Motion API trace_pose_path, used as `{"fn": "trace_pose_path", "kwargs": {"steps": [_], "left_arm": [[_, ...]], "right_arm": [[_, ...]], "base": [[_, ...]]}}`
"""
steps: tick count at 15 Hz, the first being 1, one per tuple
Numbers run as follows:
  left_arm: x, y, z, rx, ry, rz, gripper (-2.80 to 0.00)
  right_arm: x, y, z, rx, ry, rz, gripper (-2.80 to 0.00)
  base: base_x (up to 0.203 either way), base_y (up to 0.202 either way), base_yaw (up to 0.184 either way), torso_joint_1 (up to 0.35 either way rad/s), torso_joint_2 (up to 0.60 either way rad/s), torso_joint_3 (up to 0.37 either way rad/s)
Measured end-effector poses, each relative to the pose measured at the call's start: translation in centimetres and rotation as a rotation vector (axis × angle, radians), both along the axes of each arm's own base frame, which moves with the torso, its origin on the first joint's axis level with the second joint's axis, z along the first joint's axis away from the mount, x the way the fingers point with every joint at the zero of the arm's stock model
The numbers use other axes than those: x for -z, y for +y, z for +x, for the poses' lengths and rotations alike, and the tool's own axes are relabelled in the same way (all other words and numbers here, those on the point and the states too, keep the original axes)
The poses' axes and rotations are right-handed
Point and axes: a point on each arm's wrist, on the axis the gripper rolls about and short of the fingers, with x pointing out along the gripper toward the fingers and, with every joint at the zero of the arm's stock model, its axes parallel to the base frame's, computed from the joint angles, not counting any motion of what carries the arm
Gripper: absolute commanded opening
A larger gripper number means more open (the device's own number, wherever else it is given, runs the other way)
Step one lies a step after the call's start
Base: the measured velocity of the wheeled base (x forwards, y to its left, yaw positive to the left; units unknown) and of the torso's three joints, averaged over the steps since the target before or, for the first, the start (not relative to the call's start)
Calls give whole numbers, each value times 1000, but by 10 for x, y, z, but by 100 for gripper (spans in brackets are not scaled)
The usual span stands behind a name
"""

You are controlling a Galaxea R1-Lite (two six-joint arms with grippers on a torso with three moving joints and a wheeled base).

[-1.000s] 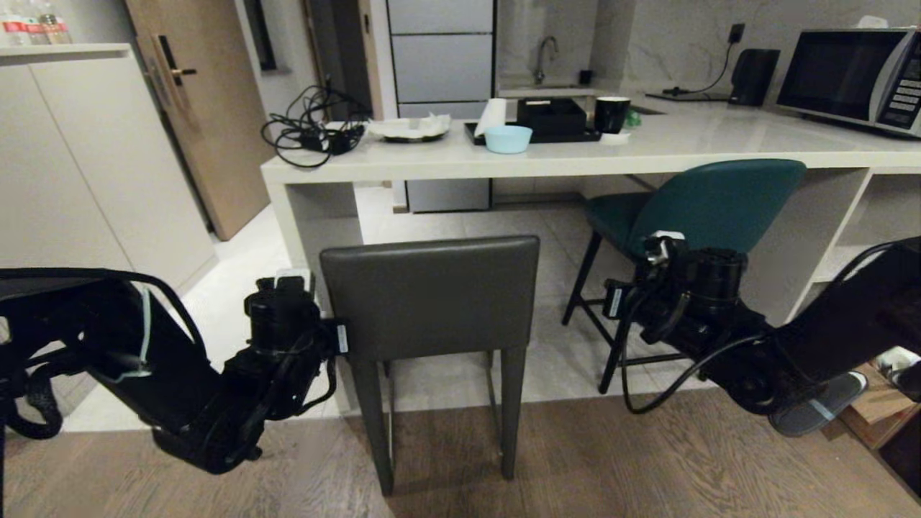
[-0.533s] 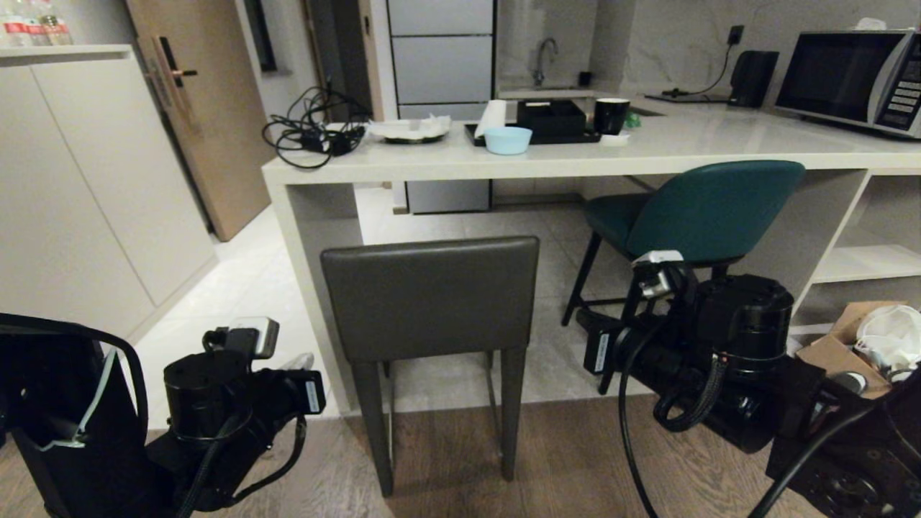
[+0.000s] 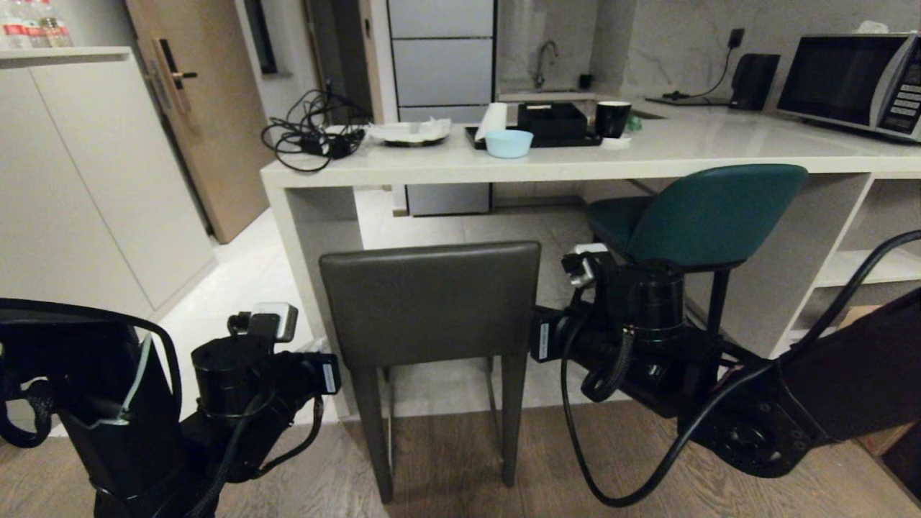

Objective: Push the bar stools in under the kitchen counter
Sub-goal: Push the gray chair back under the dining table

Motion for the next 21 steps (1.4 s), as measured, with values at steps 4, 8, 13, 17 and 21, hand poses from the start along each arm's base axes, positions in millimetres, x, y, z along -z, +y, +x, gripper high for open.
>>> {"fn": "trace_pose_path", "kwargs": {"steps": [4,8,13,17,21], "left_arm": [[8,-3,8,2,9,3,-280],[8,-2,6,-2,15,6,-280],[7,-1,5,-5,14,5,-280],[7,-1,5,-3,13,6,-280],[7,0,4,-4,16,8,-280]], "right_arm": [[20,13,11,-11,28,-34,-280],[25,20,8,-26,38,-43,-280],[28,23,5,-28,44,-50,-280],[30,22,4,-26,51,-53,-280],[31,22,4,-25,51,-54,-280]], "base": [[197,0,2,9,4,-1],[191,0,2,1,1,2],[189,0,2,6,3,4],[190,0,0,1,1,5],[190,0,2,3,4,4]]}}
